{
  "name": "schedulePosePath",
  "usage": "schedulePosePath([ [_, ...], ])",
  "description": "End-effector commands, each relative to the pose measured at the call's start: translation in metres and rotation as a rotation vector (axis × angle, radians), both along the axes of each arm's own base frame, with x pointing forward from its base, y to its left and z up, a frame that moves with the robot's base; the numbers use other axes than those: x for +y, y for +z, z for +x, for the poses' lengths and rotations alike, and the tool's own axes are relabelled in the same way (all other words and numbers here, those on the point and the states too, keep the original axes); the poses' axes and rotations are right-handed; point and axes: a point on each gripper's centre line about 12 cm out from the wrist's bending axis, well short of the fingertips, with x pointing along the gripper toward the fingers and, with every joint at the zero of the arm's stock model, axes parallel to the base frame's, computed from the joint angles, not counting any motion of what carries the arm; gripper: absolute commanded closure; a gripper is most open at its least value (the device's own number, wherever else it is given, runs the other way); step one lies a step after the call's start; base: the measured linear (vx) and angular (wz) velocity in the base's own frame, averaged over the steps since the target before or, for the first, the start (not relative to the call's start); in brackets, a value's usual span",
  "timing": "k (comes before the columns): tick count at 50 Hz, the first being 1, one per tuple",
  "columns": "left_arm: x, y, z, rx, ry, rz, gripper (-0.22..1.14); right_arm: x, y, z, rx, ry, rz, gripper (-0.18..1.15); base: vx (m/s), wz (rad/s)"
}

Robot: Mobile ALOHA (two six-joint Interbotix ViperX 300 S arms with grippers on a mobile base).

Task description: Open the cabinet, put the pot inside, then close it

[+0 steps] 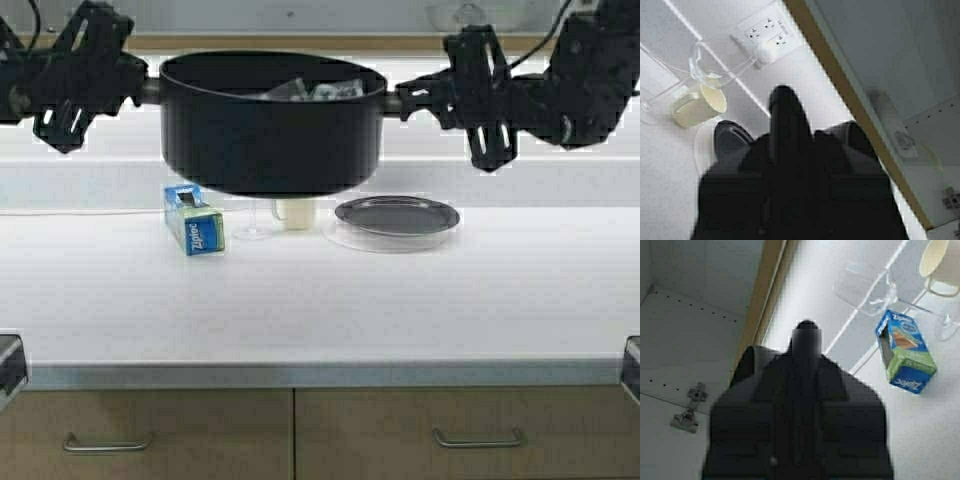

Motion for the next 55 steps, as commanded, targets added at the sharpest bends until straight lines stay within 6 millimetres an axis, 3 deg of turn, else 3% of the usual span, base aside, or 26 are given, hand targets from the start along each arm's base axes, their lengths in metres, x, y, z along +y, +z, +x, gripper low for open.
schedulePosePath([
  [1,-0.015,0.05,-0.009,-0.069,-0.031,0.067,0.9,0.013,0.055,-0.011,-0.091,0.041,-0.012,0.9,0.05,-0.01],
  [11,-0.014,0.098,-0.024,-0.089,-0.004,0.125,0.9,0.02,0.102,-0.024,-0.107,0.064,-0.073,0.9,0.08,0.0],
  [34,-0.009,0.136,-0.034,-0.114,0.015,0.118,0.9,0.037,0.166,-0.034,-0.16,0.095,-0.024,0.9,0.18,0.04],
  [41,-0.01,0.154,-0.04,-0.133,0.006,0.113,0.9,0.041,0.195,-0.034,-0.17,0.088,-0.053,0.9,0.22,-0.15],
  [55,-0.014,0.192,-0.035,-0.131,-0.014,0.113,0.9,0.049,0.223,-0.025,-0.164,0.077,-0.079,0.9,0.16,-0.06],
])
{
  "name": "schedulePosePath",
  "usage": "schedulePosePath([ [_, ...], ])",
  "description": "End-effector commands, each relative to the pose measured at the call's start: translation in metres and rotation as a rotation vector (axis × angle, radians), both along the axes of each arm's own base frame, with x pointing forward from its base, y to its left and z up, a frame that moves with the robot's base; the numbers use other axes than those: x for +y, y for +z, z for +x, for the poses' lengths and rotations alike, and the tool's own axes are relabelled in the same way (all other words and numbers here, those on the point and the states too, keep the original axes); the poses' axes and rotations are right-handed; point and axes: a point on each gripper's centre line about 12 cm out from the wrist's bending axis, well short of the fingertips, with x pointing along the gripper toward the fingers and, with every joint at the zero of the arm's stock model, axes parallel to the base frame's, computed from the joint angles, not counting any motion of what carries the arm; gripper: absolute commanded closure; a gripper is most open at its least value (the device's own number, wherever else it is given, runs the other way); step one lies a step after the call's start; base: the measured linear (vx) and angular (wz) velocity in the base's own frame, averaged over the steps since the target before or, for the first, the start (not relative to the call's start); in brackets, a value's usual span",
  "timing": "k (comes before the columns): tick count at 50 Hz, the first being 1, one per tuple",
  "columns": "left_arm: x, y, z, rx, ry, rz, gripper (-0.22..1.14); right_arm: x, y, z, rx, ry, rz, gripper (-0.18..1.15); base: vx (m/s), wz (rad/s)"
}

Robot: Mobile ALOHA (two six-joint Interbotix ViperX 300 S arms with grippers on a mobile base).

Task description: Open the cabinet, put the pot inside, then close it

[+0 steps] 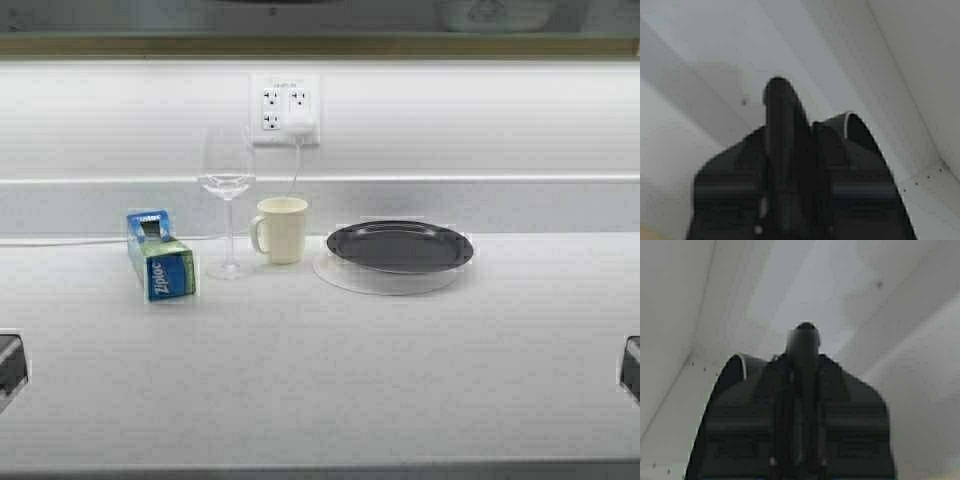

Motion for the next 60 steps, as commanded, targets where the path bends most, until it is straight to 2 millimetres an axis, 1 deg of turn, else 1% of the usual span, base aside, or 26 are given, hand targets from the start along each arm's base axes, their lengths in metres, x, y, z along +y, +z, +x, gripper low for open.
schedulePosePath([
  [1,-0.013,0.031,0.004,-0.032,-0.034,0.104,0.9,0.027,0.041,-0.013,-0.081,0.07,-0.013,0.9,0.14,0.0],
  [7,-0.017,0.046,0.008,0.021,-0.055,0.108,0.9,0.029,0.052,-0.011,-0.045,0.053,-0.04,0.9,0.14,0.01],
  [13,-0.017,0.056,0.011,0.004,-0.054,0.112,0.9,0.029,0.063,-0.011,-0.066,0.051,-0.03,0.9,0.11,0.04],
  [16,-0.018,0.053,0.012,0.011,-0.054,0.113,0.9,0.029,0.067,-0.011,-0.071,0.05,-0.024,0.9,0.08,0.04],
  [20,-0.019,0.048,0.015,0.027,-0.055,0.116,0.9,0.03,0.066,-0.009,-0.068,0.051,-0.027,0.9,0.07,0.03],
  [23,-0.019,0.042,0.018,0.046,-0.053,0.117,0.9,0.031,0.066,-0.008,-0.068,0.051,-0.025,0.9,0.06,0.02],
  [27,-0.02,0.032,0.025,0.07,-0.049,0.111,0.9,0.032,0.062,-0.005,-0.06,0.05,-0.029,0.9,0.05,0.03],
  [31,-0.015,0.022,0.039,0.088,-0.017,0.096,0.9,0.038,0.059,0.006,-0.05,0.049,-0.033,0.9,0.03,0.03],
  [37,-0.005,0.011,0.068,0.111,0.044,0.082,0.9,0.048,0.058,0.034,-0.048,0.04,-0.032,0.9,0.01,0.01],
  [41,-0.006,0.002,0.09,0.129,0.055,0.087,0.9,0.058,0.055,0.051,-0.046,0.041,-0.033,0.9,0.0,0.0],
  [47,-0.012,-0.007,0.118,0.153,0.058,0.092,0.9,0.067,0.044,0.074,-0.027,0.036,-0.034,0.9,0.0,0.0],
  [54,-0.016,-0.011,0.138,0.164,0.057,0.095,0.9,0.07,0.034,0.087,-0.013,0.03,-0.039,0.9,0.0,0.0],
  [60,-0.017,-0.015,0.148,0.172,0.059,0.095,0.9,0.067,0.026,0.095,0.001,0.017,-0.046,0.9,0.0,0.0],
])
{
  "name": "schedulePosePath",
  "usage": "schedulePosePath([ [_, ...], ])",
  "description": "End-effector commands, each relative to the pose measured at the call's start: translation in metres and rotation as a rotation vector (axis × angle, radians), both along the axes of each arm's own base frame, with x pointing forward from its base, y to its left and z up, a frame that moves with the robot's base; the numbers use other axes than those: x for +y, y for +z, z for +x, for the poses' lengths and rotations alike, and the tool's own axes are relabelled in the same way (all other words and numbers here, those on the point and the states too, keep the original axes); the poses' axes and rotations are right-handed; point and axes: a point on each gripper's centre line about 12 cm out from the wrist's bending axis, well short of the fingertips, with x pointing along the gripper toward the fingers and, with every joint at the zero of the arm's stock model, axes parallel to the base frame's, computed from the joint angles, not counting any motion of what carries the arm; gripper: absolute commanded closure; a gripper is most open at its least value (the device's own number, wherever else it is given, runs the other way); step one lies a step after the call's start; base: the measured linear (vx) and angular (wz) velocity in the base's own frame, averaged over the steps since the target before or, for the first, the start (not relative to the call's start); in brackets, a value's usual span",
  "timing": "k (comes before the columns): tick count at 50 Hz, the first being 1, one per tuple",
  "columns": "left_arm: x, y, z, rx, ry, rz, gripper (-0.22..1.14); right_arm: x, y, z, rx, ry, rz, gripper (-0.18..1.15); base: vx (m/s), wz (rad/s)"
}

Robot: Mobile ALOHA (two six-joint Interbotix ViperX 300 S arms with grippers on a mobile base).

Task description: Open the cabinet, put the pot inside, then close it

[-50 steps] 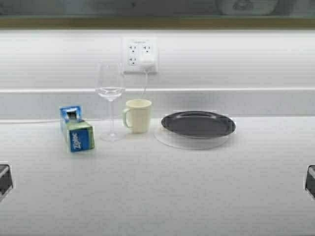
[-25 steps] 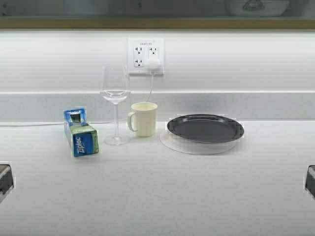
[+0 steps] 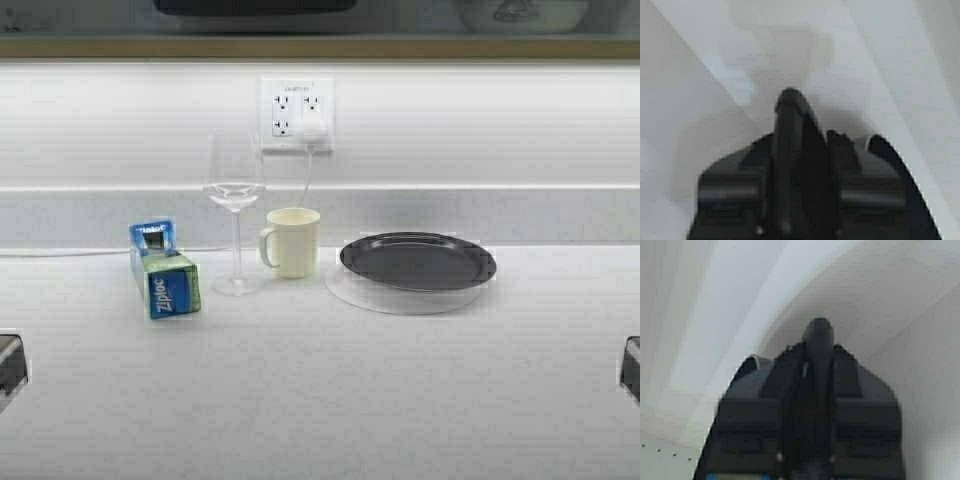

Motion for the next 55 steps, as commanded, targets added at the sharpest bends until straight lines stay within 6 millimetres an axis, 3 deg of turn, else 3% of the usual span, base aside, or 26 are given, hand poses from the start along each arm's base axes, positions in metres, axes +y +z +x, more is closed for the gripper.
schedulePosePath([
  [1,-0.02,0.011,0.008,-0.04,-0.051,0.109,0.9,0.028,0.03,-0.011,-0.089,0.068,0.013,0.9,0.0,0.0],
  [14,-0.021,-0.014,0.015,0.016,-0.049,0.101,0.9,0.031,0.019,-0.005,-0.069,0.067,0.012,0.9,0.0,0.0],
  [25,-0.017,-0.015,0.013,-0.059,-0.019,0.092,0.82,0.031,0.014,-0.002,-0.065,0.062,0.05,0.87,0.0,0.0],
  [29,-0.015,-0.015,0.011,-0.104,-0.002,0.087,0.67,0.03,0.013,0.0,-0.053,0.052,0.078,0.76,0.0,0.0],
  [38,-0.013,-0.012,0.009,-0.156,0.013,0.055,0.15,0.027,0.014,0.002,-0.045,0.039,0.105,0.14,0.0,0.0],
  [41,-0.013,-0.01,0.01,-0.161,0.015,0.028,0.0,0.027,0.016,0.003,-0.047,0.035,0.116,0.0,0.0,0.0],
  [44,-0.013,-0.009,0.011,-0.168,0.015,0.003,-0.08,0.023,0.017,0.004,-0.046,0.026,0.124,-0.03,0.0,0.0],
  [55,-0.01,-0.01,0.008,-0.206,0.028,-0.07,-0.09,0.018,0.019,0.004,-0.045,0.014,0.131,-0.02,0.0,0.0],
])
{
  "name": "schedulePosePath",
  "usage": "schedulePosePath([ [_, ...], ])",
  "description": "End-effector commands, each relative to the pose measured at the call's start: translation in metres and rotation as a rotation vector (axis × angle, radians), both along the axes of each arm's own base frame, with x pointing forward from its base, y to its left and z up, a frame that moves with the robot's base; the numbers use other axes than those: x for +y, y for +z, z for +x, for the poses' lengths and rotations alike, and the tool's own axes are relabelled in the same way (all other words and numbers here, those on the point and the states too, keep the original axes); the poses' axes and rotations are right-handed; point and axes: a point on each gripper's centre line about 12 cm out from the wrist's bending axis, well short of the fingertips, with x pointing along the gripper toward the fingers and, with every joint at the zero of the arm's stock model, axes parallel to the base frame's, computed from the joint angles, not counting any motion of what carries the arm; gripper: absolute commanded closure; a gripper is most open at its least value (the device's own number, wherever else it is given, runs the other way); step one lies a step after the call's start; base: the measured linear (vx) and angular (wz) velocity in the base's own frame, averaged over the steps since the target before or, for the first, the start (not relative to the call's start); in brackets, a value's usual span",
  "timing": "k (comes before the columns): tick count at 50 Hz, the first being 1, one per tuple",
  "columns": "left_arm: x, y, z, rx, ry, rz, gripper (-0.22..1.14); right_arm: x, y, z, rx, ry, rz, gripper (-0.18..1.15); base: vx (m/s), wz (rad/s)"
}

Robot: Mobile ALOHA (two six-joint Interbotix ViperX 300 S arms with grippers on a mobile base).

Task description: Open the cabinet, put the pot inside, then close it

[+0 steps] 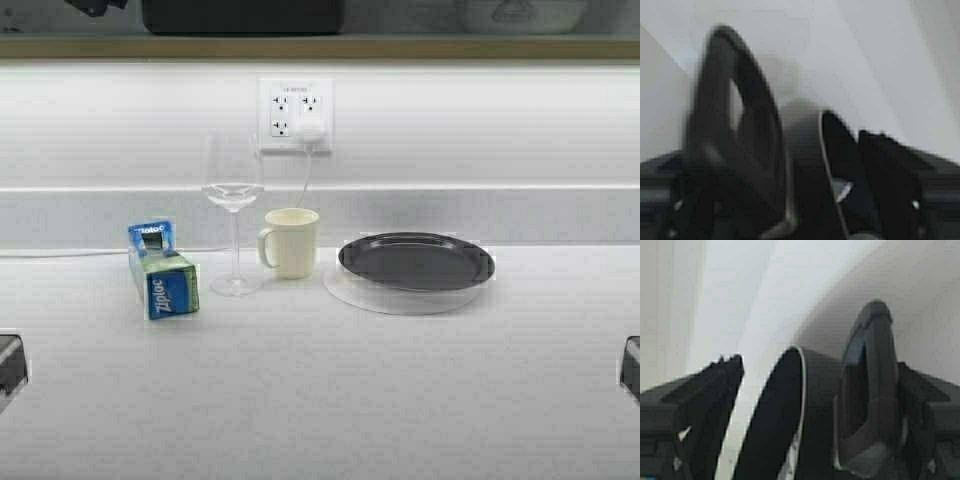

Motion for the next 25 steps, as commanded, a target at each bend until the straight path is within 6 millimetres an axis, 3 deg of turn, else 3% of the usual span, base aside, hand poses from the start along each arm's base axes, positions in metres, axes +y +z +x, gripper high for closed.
schedulePosePath([
  [1,-0.002,0.013,-0.004,-0.064,-0.004,-0.025,-0.09,0.005,0.032,-0.009,-0.073,0.017,0.032,-0.02,0.0,0.0],
  [25,0.023,-0.004,-0.037,-0.101,0.086,-0.126,-0.09,-0.019,0.02,-0.026,-0.029,-0.015,0.014,-0.02,0.0,0.0],
])
